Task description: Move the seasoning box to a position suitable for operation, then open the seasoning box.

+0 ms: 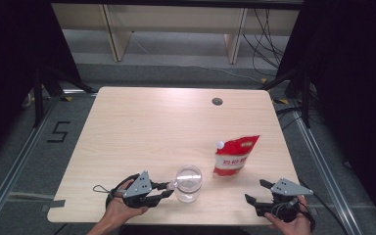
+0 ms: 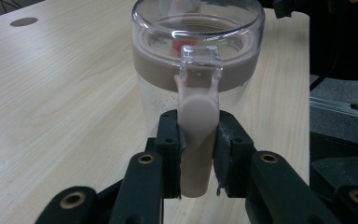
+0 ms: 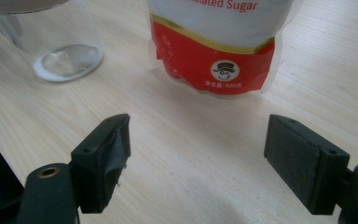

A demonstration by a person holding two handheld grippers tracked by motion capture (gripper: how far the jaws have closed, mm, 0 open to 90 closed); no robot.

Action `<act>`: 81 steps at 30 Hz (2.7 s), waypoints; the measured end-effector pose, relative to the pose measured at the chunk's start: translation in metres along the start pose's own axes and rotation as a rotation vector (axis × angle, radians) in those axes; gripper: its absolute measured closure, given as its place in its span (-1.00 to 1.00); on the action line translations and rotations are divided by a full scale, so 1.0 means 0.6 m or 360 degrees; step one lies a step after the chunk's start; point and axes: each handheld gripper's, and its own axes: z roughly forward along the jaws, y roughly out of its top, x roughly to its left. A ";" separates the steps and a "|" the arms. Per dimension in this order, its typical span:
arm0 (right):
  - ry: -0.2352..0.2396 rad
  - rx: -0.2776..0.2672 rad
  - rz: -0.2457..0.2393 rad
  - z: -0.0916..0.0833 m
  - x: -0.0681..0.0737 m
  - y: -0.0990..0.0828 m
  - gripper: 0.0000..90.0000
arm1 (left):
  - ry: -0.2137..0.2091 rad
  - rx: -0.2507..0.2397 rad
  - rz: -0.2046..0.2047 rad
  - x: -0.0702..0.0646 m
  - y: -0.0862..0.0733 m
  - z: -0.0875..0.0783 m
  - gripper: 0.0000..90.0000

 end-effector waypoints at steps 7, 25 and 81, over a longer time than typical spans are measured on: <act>0.0011 0.0016 -0.0003 0.000 0.001 0.000 -0.48 | -0.0040 -0.0001 0.0008 -0.001 -0.001 0.000 0.62; 0.0023 0.0033 0.0009 0.001 0.001 -0.001 -0.47 | 0.0067 0.0029 -0.0065 0.016 -0.002 -0.004 0.61; 0.0060 0.0041 -0.0053 0.009 0.008 0.004 -0.45 | 0.0164 -0.0062 -0.0221 -0.013 0.070 -0.047 0.70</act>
